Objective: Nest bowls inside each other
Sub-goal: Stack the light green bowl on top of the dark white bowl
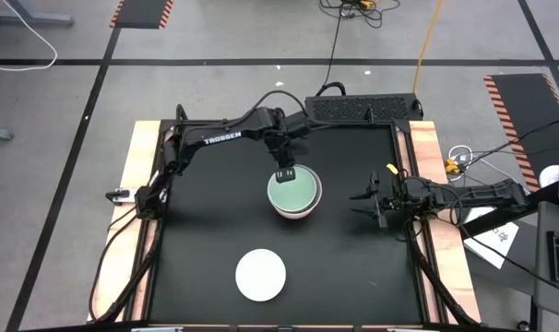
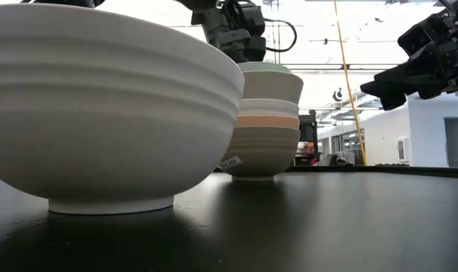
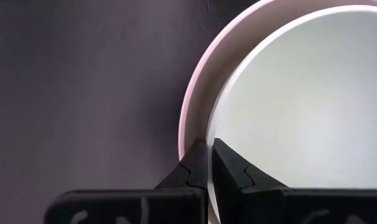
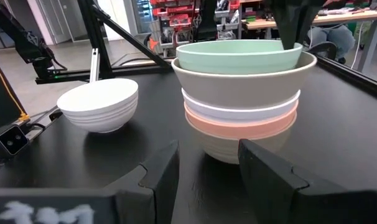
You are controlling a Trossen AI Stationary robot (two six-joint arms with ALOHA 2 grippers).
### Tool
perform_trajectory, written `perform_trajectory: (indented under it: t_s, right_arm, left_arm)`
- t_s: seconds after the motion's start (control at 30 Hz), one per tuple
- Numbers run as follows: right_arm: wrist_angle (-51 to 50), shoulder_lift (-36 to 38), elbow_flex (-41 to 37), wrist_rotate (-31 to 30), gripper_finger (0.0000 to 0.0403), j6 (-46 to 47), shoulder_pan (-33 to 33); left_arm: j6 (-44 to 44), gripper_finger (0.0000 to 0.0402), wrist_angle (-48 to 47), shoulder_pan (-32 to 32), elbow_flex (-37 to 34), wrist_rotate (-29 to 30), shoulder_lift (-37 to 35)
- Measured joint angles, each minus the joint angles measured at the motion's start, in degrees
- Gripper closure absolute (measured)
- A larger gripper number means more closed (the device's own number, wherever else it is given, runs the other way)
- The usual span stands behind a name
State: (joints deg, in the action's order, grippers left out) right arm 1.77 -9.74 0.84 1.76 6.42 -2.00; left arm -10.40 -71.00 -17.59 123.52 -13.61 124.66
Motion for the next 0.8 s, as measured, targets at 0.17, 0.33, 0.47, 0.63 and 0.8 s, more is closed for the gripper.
perform_trajectory:
  t_s: [0.17, 0.33, 0.47, 0.63, 0.8]
  right_arm:
    - [-0.1, -0.1, 0.0, 0.0, 0.0245, 0.0, 0.0]
    - [-0.1, -0.1, 0.0, 0.0, 0.0245, 0.0, 0.0]
    - [-0.2, -0.1, 0.0, 0.0, 0.0245, 0.0, 0.0]
    - [-0.3, -0.1, 0.0, 0.0, 0.0245, 0.3, 0.0]
    - [-0.3, -0.1, 0.0, 0.0, 0.0245, 0.4, 0.0]
  left_arm:
    - [0.8, 0.0398, -2.8, 0.9, 0.0, 2.7, -0.1]
    - [2.2, 0.0398, -2.9, 2.4, 0.0, 6.5, -0.2]
    - [3.0, 0.0398, -2.4, 3.9, 0.1, 10.4, -0.2]
    - [3.2, 0.0398, -1.5, 5.0, 0.1, 11.1, -0.2]
    - [3.3, 0.0398, -1.4, 5.4, 0.1, 11.2, -0.2]
